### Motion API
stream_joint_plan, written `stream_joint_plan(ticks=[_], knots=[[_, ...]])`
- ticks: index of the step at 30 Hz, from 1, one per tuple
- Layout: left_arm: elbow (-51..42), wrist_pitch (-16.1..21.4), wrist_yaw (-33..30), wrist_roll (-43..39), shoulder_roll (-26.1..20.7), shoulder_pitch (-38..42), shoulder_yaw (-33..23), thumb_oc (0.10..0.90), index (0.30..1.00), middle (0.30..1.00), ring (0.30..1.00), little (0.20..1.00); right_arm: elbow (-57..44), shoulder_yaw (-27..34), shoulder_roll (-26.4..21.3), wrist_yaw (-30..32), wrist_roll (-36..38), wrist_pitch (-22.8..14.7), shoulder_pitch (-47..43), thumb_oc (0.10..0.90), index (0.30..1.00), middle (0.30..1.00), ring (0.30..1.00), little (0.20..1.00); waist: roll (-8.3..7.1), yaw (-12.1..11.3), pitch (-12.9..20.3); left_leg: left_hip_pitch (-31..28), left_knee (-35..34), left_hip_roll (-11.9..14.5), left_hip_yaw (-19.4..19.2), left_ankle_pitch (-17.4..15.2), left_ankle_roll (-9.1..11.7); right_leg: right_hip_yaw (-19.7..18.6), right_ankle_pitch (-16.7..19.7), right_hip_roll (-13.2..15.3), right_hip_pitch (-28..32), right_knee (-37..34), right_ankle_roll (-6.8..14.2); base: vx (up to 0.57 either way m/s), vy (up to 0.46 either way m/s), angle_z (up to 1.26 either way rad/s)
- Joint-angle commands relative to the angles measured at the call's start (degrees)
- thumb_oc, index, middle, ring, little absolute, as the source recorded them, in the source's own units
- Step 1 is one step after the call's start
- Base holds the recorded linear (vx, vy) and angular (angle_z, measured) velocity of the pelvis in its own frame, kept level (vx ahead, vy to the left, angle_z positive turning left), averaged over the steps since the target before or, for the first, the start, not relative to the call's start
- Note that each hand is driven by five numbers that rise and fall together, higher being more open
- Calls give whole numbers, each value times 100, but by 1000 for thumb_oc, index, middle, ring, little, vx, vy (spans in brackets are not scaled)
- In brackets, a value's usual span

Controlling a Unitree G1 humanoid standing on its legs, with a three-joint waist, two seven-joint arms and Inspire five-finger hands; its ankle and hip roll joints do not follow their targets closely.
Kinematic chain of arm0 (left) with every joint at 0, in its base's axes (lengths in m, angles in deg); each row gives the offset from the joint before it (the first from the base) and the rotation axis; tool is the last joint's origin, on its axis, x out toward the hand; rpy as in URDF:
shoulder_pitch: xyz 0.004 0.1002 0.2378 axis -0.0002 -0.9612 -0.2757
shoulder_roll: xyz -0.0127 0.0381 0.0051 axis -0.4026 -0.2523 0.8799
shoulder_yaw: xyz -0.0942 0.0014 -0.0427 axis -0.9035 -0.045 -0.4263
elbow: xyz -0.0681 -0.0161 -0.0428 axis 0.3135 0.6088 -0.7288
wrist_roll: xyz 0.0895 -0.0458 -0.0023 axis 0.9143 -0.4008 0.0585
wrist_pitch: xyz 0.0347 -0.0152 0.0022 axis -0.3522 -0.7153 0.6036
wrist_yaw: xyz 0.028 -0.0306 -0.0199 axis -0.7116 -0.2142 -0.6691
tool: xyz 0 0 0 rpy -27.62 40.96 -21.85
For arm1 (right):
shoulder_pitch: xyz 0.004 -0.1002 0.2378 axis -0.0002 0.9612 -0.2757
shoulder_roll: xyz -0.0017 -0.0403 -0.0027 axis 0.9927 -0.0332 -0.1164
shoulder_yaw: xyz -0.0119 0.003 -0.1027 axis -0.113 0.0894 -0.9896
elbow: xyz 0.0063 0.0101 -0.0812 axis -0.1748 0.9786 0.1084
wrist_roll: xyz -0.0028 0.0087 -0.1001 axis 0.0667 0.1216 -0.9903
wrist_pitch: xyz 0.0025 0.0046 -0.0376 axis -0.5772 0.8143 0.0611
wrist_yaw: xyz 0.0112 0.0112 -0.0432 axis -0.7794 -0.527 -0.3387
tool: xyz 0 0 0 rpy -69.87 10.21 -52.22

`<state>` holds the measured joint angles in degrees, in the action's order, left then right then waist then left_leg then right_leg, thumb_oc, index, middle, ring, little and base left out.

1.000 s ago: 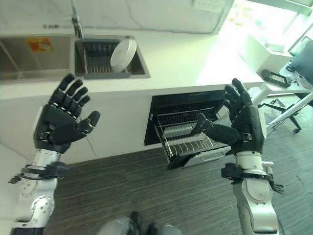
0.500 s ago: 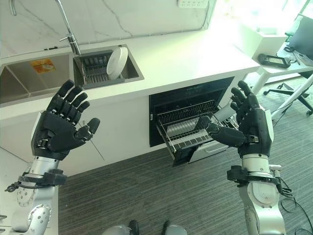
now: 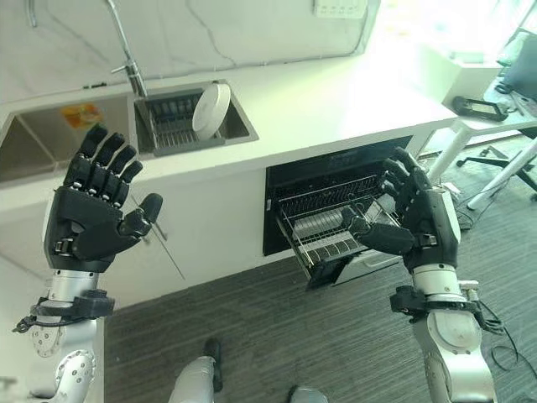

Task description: Place the dishes in the dishwasher.

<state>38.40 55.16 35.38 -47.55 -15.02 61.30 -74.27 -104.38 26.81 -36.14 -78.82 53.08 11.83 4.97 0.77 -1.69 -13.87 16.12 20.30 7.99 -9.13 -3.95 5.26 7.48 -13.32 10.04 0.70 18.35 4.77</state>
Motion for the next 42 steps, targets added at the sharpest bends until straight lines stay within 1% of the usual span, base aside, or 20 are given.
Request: stream_joint_plan(ticks=[1,4,5,8,10,11,12,13,14,15,18,20,21,23,27,31,35,36,39,42], knots=[[-804,603,122,-100,-331,347,-255,800,900,900,900,900,-320,438,-60,227,197,-646,-679,800,900,900,900,900,-134,-191,478,-80,-311,-29,210,-238,-137,614,-363,-491,479,-117,25,230,165,15],[-772,568,259,-150,-444,554,-226,800,900,900,900,900,-234,412,108,481,64,-675,-724,800,900,900,900,900,-235,-295,557,-128,-311,-185,283,-349,-259,810,-301,-274,560,-117,189,246,159,22],[-815,508,340,-150,-500,661,-222,800,900,900,900,900,-219,376,248,598,-66,-673,-749,800,900,900,900,900,-296,-351,643,-190,-311,-366,340,-471,-390,932,-161,-124,596,-117,313,290,200,42],[-874,452,380,-109,-535,711,-209,800,900,900,900,900,-224,336,358,846,-281,-632,-797,800,900,900,900,900,-328,-371,696,-237,-311,-536,404,-563,-526,991,201,-22,603,-117,391,226,152,39],[-908,394,372,-60,-561,732,-213,800,900,900,900,900,-199,315,467,953,-294,-560,-858,800,900,900,900,900,-336,-399,738,-304,-311,-719,533,-634,-630,986,563,-1,663,-117,434,263,178,21],[-981,354,423,-25,-598,746,-229,800,900,900,900,900,-213,238,600,1097,-308,-520,-922,800,900,900,900,900,-246,-351,752,-442,-311,-899,771,-739,-772,888,1249,-137,645,162,499,246,222,17],[-1010,394,459,35,-594,722,-237,800,900,900,900,900,-215,214,647,1092,-344,-548,-933,800,900,900,900,900,-156,-293,720,-506,-311,-904,856,-728,-805,804,1368,-205,392,574,466,185,186,14],[-1011,396,460,37,-589,719,-243,800,900,900,900,900,-215,209,644,1092,-348,-549,-935,800,900,900,900,900,-159,-299,733,-483,-311,-905,844,-724,-807,785,1343,-190,328,652,465,115,101,14],[-1079,468,466,230,-610,695,-212,800,900,900,900,900,-181,107,703,1033,-514,-485,-968,800,900,900,900,900,-61,-227,662,-615,-311,-885,850,-755,-809,786,1240,-224,-38,742,327,123,39,33],[-1099,483,430,282,-640,697,-213,800,900,900,900,900,-170,87,685,1018,-502,-471,-973,800,900,900,900,900,-54,-220,656,-621,-311,-866,827,-754,-793,802,1137,-244,-71,645,279,176,18,13],[-1124,397,304,259,-824,826,-213,800,900,900,900,900,-100,87,568,882,-329,-500,-943,800,900,900,900,900,-24,-125,620,-668,-311,-792,767,-758,-723,812,833,-339,-172,-117,153,115,-121,-15],[-1059,365,208,153,-918,892,-209,800,900,900,900,900,-38,114,491,707,-173,-571,-905,800,900,900,900,900,-106,-8,554,-744,-311,-848,687,-828,-711,561,724,-189,-670,-117,218,90,-214,-17],[-1021,303,158,118,-918,935,-169,800,900,900,900,900,23,88,451,543,-46,-603,-925,800,900,900,900,900,-174,61,526,-824,-311,-869,615,-911,-701,445,883,-66,-1004,-117,333,149,-262,-8],[-1007,261,110,190,-899,943,-105,800,900,900,900,900,30,31,420,445,94,-579,-987,800,900,900,900,900,-206,134,505,-916,-311,-843,602,-996,-720,267,1039,-85,-1206,-117,415,170,-280,10],[-1011,254,89,199,-811,859,-13,800,900,900,900,900,25,21,291,431,210,-520,-1006,800,900,900,900,900,-256,142,569,-988,-311,-759,511,-1040,-687,335,830,-133,-1191,-117,413,120,-261,18],[-1042,254,85,119,-660,836,95,800,900,900,900,900,-19,48,114,441,-159,-494,-1157,800,900,900,900,900,-268,153,719,-1094,-311,-459,155,-1055,-552,565,525,-230,-983,-117,208,148,-281,7],[-1123,239,63,190,-568,848,127,800,900,900,900,900,-185,160,-88,385,-112,-539,-1181,800,900,900,900,900,-224,202,731,-1095,-311,-140,-86,-903,-350,704,325,-317,-835,-117,36,85,-232,12],[-1099,268,73,161,-492,821,110,800,900,900,900,900,-225,167,-107,274,-67,-598,-1197,800,900,900,900,900,-210,199,730,-1113,-311,-137,-25,-850,-295,700,269,-369,-799,-117,-38,86,-241,28],[-1099,287,194,75,-416,704,39,800,900,900,900,900,-271,155,-122,14,18,-640,-1189,800,900,900,900,900,-248,146,683,-1217,-311,-284,76,-781,-309,670,242,-380,-732,-117,-119,83,-161,14],[-1107,342,431,45,-336,599,-17,800,900,900,900,900,-269,138,-105,-169,105,-691,-1178,800,900,900,900,900,-292,99,615,-1285,-311,-433,-54,-813,-380,696,235,-354,-651,-117,-140,51,-88,11]])
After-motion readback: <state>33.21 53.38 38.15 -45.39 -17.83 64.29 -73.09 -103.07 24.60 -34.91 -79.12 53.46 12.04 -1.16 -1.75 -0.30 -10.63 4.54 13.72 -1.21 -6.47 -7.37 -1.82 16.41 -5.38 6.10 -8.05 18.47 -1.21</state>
